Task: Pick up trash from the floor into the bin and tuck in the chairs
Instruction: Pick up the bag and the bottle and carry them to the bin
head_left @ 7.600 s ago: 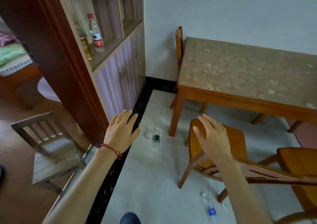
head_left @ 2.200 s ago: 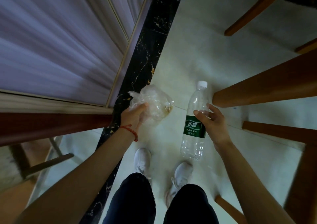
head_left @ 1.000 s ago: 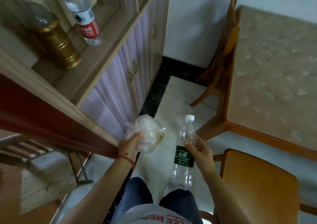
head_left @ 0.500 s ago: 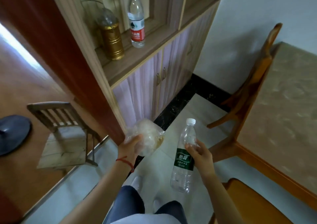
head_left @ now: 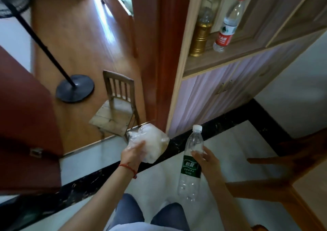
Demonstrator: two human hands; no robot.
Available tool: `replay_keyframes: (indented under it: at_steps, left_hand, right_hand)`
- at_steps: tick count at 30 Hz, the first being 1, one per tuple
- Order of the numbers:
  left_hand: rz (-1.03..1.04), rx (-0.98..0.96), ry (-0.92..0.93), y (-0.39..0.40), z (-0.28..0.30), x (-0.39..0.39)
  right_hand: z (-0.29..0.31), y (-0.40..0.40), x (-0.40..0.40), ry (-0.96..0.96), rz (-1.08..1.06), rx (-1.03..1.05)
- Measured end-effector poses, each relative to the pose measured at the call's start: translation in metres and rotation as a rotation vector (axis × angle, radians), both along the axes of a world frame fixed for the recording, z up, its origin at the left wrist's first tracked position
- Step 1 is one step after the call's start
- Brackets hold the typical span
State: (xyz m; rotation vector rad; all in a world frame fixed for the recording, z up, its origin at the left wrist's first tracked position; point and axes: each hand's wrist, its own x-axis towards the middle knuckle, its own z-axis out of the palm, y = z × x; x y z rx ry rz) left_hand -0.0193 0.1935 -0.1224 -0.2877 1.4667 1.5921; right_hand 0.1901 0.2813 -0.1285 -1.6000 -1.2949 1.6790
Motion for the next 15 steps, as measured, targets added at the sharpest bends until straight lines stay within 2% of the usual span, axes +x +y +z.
replay_keyframes:
  at_steps: [5, 8, 15]
  left_hand:
    - [0.089, -0.033, 0.029, -0.055, -0.011, -0.054]
    - [0.163, -0.011, -0.018, -0.094, -0.02, -0.088]
    - [0.513, -0.05, -0.037, -0.187, -0.028, -0.149]
  right_hand:
    - [0.006, -0.021, -0.063, 0.013, 0.141, 0.024]
    - [0.003, -0.038, -0.103, 0.008, 0.241, 0.025]
    - [-0.006, -0.081, -0.206, -0.029, 0.581, -0.012]
